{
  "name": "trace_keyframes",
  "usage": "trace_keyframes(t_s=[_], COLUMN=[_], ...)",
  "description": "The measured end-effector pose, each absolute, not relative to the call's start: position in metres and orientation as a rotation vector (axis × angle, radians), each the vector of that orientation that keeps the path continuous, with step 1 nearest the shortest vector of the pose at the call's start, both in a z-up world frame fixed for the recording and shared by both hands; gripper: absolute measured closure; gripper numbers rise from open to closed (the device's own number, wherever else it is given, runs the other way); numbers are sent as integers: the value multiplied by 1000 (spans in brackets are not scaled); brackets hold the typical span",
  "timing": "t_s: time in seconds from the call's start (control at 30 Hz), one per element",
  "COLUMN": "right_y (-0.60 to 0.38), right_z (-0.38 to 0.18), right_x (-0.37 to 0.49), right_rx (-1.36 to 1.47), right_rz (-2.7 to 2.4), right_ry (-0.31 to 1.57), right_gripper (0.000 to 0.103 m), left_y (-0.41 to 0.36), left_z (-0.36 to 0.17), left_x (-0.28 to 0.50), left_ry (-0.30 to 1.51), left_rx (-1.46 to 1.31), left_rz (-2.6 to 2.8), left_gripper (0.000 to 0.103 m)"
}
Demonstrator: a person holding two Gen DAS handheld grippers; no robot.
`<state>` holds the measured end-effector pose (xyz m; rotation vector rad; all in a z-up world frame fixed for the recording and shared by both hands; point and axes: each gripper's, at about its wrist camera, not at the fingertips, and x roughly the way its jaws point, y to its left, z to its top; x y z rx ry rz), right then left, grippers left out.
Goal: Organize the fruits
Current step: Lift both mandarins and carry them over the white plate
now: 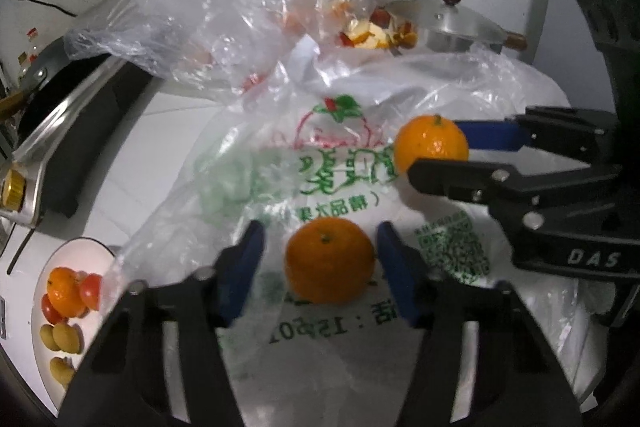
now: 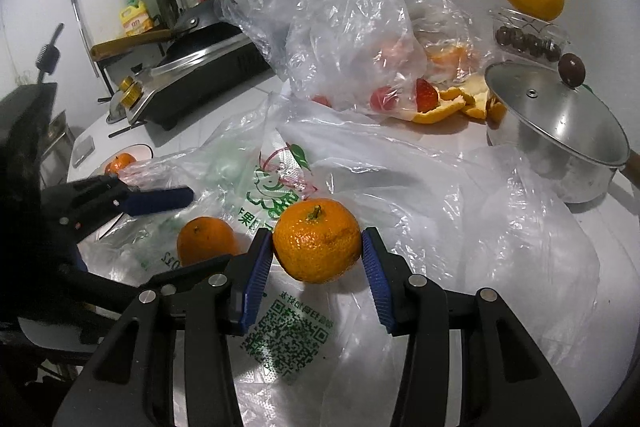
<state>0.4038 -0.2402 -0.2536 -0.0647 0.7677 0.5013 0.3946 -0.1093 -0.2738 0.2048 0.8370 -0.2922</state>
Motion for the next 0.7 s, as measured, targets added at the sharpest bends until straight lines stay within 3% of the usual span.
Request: trace_keyframes(t_s=[0.07,0.7], right_y=[-241,-228], right_z=[-253,-236], right_x=[404,385], right_rx=[-61,-97], right_rz=[503,520], right_ry=[766,730], right_gripper=[55,55], left_y=[-110,-98], left_z=[-275,-245], left_x=[395,360], left_ry=[841,760], left_rx=[196,168], left_rz=[-306,-311], left_gripper=[56,57])
